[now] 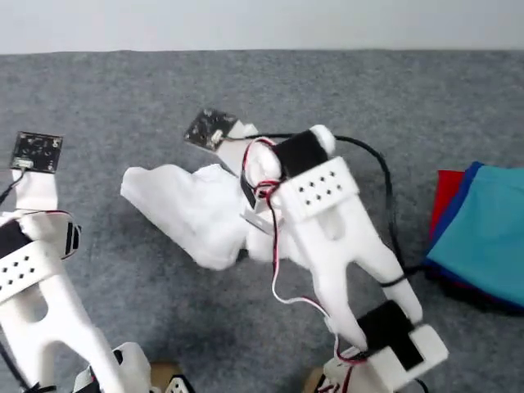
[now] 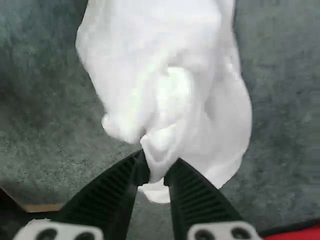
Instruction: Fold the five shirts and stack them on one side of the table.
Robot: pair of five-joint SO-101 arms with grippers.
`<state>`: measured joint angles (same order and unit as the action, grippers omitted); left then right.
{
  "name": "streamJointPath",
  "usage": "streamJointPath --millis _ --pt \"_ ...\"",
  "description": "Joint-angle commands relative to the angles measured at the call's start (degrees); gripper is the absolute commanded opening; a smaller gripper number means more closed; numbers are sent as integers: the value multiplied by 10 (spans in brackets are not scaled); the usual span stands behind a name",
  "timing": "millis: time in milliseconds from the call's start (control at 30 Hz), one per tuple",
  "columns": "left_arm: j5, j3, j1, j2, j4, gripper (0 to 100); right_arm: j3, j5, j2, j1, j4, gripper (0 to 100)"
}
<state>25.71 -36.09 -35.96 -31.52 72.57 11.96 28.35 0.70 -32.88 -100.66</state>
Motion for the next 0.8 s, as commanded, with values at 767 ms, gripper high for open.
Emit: streamJointPath --millis 767 --pt "-3 -22 266 1 33 141 237 45 -44 327 -22 10"
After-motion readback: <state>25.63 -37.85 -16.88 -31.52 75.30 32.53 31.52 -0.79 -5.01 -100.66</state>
